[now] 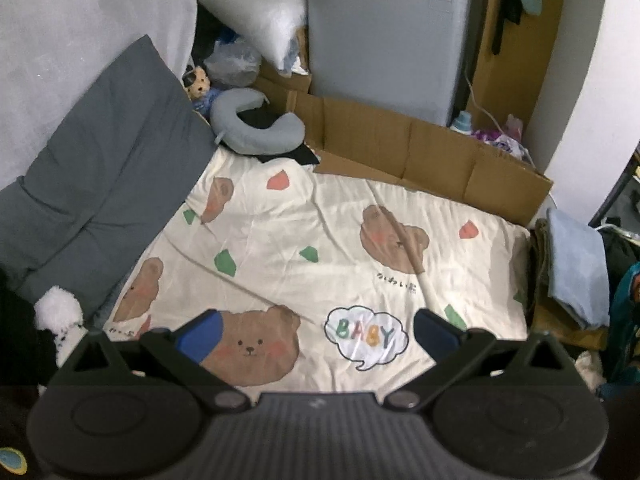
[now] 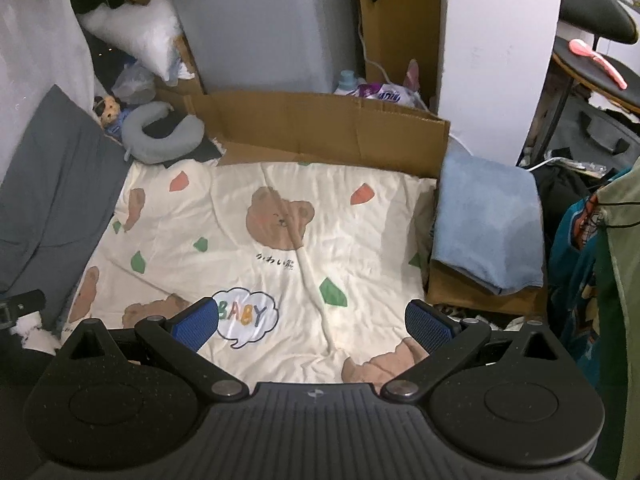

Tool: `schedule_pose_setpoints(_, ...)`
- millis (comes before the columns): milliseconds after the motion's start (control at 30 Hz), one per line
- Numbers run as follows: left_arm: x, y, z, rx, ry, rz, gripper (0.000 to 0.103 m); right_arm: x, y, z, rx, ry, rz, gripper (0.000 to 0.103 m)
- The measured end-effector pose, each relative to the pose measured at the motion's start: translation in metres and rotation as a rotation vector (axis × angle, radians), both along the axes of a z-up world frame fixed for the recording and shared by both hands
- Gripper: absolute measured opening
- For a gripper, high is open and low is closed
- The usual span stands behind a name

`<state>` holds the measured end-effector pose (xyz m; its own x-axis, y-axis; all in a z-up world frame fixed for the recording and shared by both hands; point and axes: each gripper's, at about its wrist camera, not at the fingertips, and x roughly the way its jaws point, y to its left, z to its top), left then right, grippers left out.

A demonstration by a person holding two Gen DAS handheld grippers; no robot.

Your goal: Fold clothes

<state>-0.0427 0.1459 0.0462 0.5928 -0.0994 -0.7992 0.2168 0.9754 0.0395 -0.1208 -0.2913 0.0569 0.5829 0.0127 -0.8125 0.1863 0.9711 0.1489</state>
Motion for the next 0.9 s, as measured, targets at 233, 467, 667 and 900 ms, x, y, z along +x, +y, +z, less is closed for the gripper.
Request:
schedule_pose_setpoints(233, -0.0014, -0.006, -0.0029, 0.034, -0.001, 0.003, 0.102, 0.0045, 0.0045, -0.0053, -0.013, 0.039, 0.025, 0.102)
schedule_pose_setpoints(467, 0.0001, -0.0052, -0.0043, 0.035, 0.002, 0.006, 0.102, 0.0055, 0.0049, -0.0062, -0.013, 0.049, 0.023, 0.102)
schedule_pose_setpoints(667, -0.0008, -0.006, -0.0041, 0.039, -0.009, 0.004, 0.102, 0.0055, 0.0061, -0.0055, -0.031, 0.056, 0.022, 0.102)
schedule_pose_setpoints(900, -0.0006, -0.005, -0.004, 0.029, -0.005, -0.002, 0.102, 0.0067, 0.0079, -0.005, -0.036, 0.059, 0.023, 0.102)
